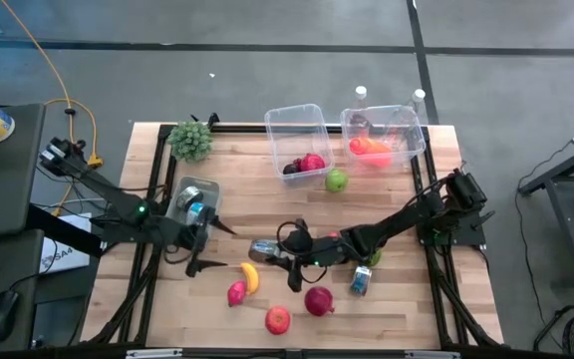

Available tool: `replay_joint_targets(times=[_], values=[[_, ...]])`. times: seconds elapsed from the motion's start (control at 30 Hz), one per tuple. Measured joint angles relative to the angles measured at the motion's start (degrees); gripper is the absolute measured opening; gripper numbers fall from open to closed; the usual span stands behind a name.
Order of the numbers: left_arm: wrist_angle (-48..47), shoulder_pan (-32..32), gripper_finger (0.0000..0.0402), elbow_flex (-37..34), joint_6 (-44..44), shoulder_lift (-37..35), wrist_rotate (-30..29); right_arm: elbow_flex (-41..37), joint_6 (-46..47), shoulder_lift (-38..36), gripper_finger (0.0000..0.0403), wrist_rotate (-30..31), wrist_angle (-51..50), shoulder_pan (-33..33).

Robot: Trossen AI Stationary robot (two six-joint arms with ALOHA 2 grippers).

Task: Pick & Place Food Item
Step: Put the green tuna can into the gray bin

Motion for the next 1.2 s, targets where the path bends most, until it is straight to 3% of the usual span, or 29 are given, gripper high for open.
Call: replay_joint_targets(times=[0.2,0.47,0.83,1.03,1.2], values=[[17.75,3.11,0.0392,-6.67,0.48,0.65,0.01,0.00,-0.22,0.00,0.0121,-0.81,0.06,-0.02],[24.01,6.97,0.0392,-7.04,-6.29,7.55,0.03,0.00,-2.50,0.00,0.0121,-0.06,0.56,-0.02],[41.17,7.21,0.0392,-7.02,-4.79,21.41,4.05,0.00,-2.50,0.14,0.0121,0.27,-0.44,-0.04],[48.37,7.72,0.0392,-7.00,-2.87,24.36,4.86,0.00,-2.02,0.74,0.0121,0.24,-1.16,-0.10],[49.48,8.92,0.0392,-7.00,-7.21,25.62,4.86,0.00,-1.90,0.74,0.0121,0.25,-1.21,-0.13]])
